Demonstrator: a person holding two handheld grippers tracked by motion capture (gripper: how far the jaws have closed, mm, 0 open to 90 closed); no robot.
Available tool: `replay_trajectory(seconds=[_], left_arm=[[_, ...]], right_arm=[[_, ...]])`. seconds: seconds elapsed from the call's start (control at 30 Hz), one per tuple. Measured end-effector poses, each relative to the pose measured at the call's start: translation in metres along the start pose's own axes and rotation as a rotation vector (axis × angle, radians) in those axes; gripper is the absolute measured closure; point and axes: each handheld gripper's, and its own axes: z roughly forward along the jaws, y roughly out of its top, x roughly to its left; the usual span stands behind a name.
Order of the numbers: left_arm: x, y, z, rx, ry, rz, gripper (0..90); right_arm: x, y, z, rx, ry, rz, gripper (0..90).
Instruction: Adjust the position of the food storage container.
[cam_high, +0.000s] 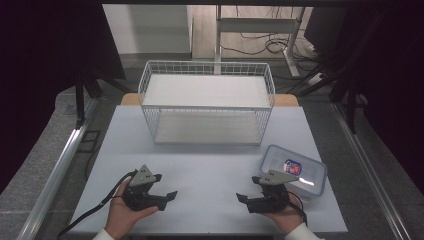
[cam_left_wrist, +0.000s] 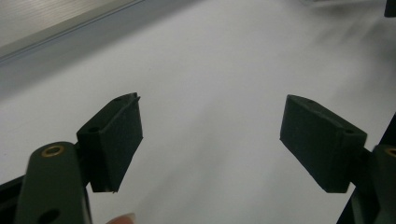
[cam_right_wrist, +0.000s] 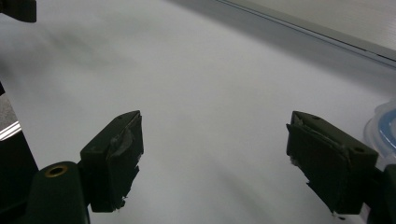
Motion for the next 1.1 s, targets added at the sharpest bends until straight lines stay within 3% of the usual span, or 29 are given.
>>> replay_trajectory(seconds=[0.2,0.3,0.6,0.73,0.77,0.93,1.1], left_arm=[[0.001,0.0,0.0,0.005,-0.002,0.007,20.5],[0.001,0.0,0.0,0.004,-0.003,0.002,20.5],[0.0,-0.003,-0.001,0.01,0.01,0.019,20.5],[0.0,-0.007,-0.004,0.009,0.026,0.025,20.6],[0.001,-0.007,-0.005,-0.008,0.032,0.011,20.8],[-0.001,-0.008,-0.003,-0.004,0.021,0.0,20.9],[0.0,-0.011,-0.005,-0.005,0.026,0.0,20.9]], right_arm=[[-0.002,-0.001,0.0,0.006,-0.001,0.014,19.7],[-0.003,0.001,-0.002,-0.002,-0.001,0.066,21.3],[-0.007,0.005,-0.004,0.011,-0.029,0.059,22.9],[-0.012,0.017,-0.007,0.003,-0.038,0.06,25.3],[-0.013,0.024,-0.01,0.014,-0.046,0.044,26.5],[-0.019,0.038,-0.016,0.019,-0.066,0.029,28.7],[-0.037,0.058,-0.021,0.016,-0.104,0.017,30.6]])
